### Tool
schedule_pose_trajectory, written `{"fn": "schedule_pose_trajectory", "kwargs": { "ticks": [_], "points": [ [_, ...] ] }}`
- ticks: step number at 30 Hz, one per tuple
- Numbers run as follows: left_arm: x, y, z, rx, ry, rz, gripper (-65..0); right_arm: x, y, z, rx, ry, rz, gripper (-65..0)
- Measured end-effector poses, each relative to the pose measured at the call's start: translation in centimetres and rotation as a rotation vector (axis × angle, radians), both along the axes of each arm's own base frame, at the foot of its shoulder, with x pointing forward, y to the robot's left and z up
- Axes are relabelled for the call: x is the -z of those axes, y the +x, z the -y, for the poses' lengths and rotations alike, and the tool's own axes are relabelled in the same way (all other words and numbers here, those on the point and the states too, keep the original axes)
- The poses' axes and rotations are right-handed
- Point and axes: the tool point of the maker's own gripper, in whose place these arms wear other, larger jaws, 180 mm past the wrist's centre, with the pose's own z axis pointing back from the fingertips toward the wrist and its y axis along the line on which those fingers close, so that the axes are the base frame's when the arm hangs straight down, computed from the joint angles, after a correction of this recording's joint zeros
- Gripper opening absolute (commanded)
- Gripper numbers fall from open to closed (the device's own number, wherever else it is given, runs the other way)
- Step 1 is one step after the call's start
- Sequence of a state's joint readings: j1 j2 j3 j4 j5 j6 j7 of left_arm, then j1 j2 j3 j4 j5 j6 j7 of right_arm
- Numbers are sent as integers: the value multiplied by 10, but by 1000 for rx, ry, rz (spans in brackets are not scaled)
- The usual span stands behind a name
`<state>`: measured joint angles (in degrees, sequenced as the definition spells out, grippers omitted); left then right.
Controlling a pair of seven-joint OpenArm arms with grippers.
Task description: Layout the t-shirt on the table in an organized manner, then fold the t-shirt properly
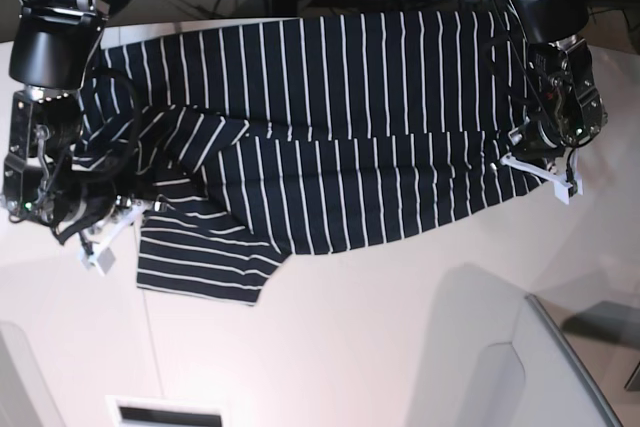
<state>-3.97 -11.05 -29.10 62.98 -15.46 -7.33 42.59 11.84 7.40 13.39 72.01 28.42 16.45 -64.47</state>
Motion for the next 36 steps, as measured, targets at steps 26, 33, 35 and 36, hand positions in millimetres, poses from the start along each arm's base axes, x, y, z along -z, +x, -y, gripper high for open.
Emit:
{"fn": "schedule_pose_trajectory", "kwargs": {
  "ticks": [26,33,35,36],
  "points": [
    [-54,-10,-54,-144,60,68,-385,1,-1,0,0,-2,-4,-650],
    [-60,-7,-77,-209,63,91,-383,1,-1,0,0,-1,-4,-650],
    [-51,2,-74,-223,14,77,-382,1,-1,0,0,-2,-4,-650],
    [-48,7,-73,-224,-9,77,-378,1,-1,0,0,-1,-3,-650]
  ]
}}
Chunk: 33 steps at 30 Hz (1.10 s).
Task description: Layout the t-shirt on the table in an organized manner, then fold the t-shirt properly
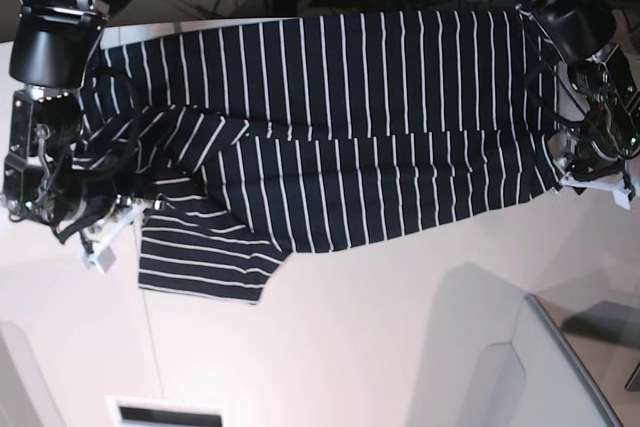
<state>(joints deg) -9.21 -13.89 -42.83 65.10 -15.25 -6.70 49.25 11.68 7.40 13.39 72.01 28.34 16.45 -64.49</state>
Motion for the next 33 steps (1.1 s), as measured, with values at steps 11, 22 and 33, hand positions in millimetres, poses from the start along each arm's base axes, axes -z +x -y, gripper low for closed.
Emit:
{"fn": "schedule_pose_trajectory", "kwargs": {
  "ticks": [11,22,33],
  "points": [
    [2,12,-15,-28,28,46,-214,0,0,0,0,1,1,-650],
    [35,15,-2,-59,-71,4,-214,-1,1,0,0,-1,3,-650],
    [35,43,25,62,-35,-7,-216,-7,9,0,1,1,21,-650]
  ]
}}
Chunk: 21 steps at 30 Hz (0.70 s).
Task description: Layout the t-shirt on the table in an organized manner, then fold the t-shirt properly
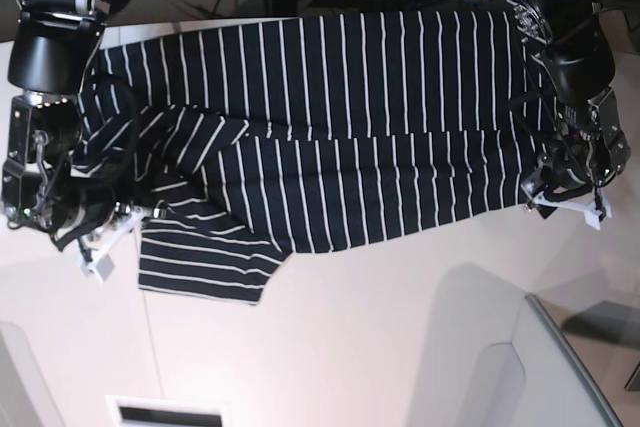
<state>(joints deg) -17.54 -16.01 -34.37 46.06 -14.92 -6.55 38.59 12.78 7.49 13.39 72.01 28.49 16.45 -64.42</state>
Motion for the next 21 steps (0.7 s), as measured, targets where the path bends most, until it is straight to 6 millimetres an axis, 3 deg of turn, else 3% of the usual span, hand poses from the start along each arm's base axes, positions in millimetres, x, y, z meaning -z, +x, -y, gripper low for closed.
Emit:
{"fn": "schedule_pose_trajectory", "kwargs": {
  "ticks": [5,7,12,16,21],
  "points": [
    [9,5,-3,-24,-2,50,-227,1,-2,1,0,-6,-5,-650],
    [11,4,-6,-37,12,63,-293,1,-1,1,0,-4,-3,-650],
    [13,0,-10,-47,20,52,-533,1,-1,2,0,-7,-4,-650],
    [13,3,-12,-56,42,84,-650,1,-1,2,0,-7,-5,-650],
    [19,3,-13,-88,54,139,-650,1,-1,2,0,-4,-4,-650]
  ]
}}
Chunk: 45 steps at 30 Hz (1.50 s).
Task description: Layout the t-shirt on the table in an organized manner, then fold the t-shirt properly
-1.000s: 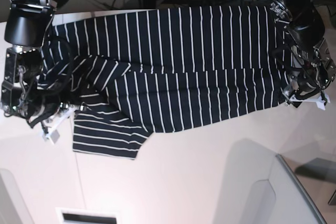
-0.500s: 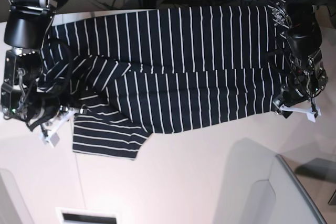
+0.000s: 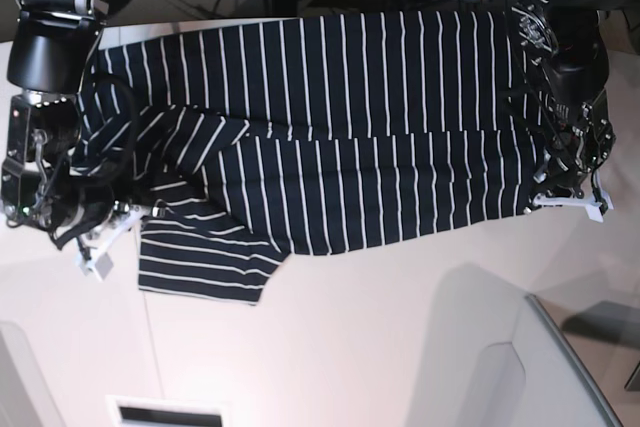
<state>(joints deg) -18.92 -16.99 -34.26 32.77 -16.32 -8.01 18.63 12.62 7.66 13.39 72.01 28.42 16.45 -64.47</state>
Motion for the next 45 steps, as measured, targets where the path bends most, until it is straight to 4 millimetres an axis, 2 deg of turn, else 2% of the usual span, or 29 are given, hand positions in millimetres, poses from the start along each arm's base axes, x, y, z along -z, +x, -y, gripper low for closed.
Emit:
{"fn": "schedule_pose_trajectory", "kwargs": {
  "ticks": [4,9,14,16,19,22,25,31,37,40,45],
  "points": [
    [-7,8,7,15,17,11,-650,-3,8,1,17,0,44,-650],
    [-10,24,33,57,-46,-13,-650,-9,17,4,26,-9,74,-650],
    [-24,45,40,112,-33,-18,-650,-32,42,29,47,-54,161,-650],
    [-27,55,53,176,-9,-27,-650,-37,47,38,62,-71,192,-650],
    [-44,71,66,226,17,19,-650,-39,49,48,74,-90,215,-650],
    [-63,83,67,233,36,64,-650,-43,52,57,86,-106,234,-650],
    [-72,86,69,248,34,56,-650,-45,55,53,91,-96,258,-650],
    [-108,102,71,269,69,124,-650,-54,67,58,118,-103,338,-650],
    [-114,99,67,274,92,127,-650,-69,75,83,148,-147,418,-650],
    [-116,97,67,277,96,131,-650,-57,76,90,141,-166,406,-650],
    [-110,92,66,277,96,117,-650,-9,64,88,64,-221,361,-650]
  ]
}}
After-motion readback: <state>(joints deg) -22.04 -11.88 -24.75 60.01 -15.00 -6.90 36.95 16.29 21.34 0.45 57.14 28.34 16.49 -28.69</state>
